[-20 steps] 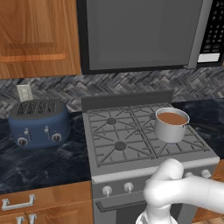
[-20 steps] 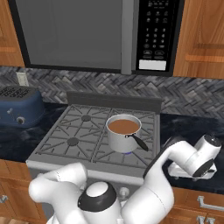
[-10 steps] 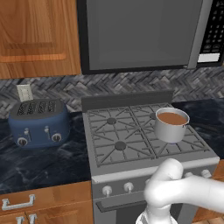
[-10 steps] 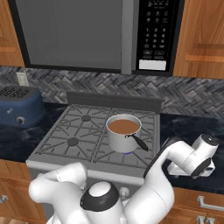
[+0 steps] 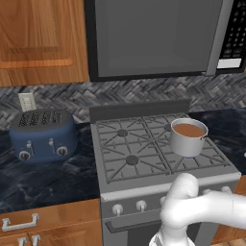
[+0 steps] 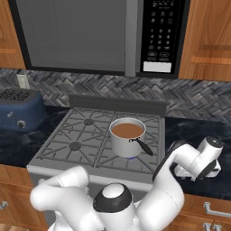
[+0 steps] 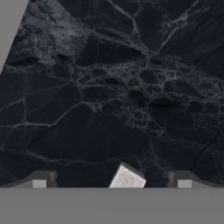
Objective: Pick up the sugar cube(s) and place them in the saucepan with hot chocolate.
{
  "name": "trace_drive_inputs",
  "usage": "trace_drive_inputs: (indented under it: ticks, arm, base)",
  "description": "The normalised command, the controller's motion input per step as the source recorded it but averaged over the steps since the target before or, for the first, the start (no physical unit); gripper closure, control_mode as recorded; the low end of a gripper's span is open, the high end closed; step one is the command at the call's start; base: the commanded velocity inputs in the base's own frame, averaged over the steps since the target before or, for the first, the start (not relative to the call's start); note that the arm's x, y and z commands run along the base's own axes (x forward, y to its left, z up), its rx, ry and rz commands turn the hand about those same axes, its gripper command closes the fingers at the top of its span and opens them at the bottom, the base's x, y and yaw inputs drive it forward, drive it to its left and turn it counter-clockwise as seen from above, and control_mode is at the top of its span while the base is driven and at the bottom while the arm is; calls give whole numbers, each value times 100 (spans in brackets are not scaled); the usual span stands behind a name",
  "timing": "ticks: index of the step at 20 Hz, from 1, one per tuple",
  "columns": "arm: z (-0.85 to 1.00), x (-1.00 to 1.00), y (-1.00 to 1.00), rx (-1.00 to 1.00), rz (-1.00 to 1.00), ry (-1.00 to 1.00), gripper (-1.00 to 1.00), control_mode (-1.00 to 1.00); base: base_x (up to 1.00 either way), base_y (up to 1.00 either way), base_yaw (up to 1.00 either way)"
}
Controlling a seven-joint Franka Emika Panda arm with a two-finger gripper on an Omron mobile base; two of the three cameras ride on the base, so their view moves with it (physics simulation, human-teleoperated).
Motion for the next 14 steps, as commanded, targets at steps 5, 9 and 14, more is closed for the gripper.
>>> trace_drive_inputs:
  ticks: [5,9,14]
  arm:
    - [-19,5,-14,0,0,4,-100,-100]
    - [-19,0,-10,0,0,3,-100,-100]
    - [-1,-2,-1,0,0,2,-100,-100]
  base:
    - [0,0,0]
    - [0,0,0]
    - [0,0,0]
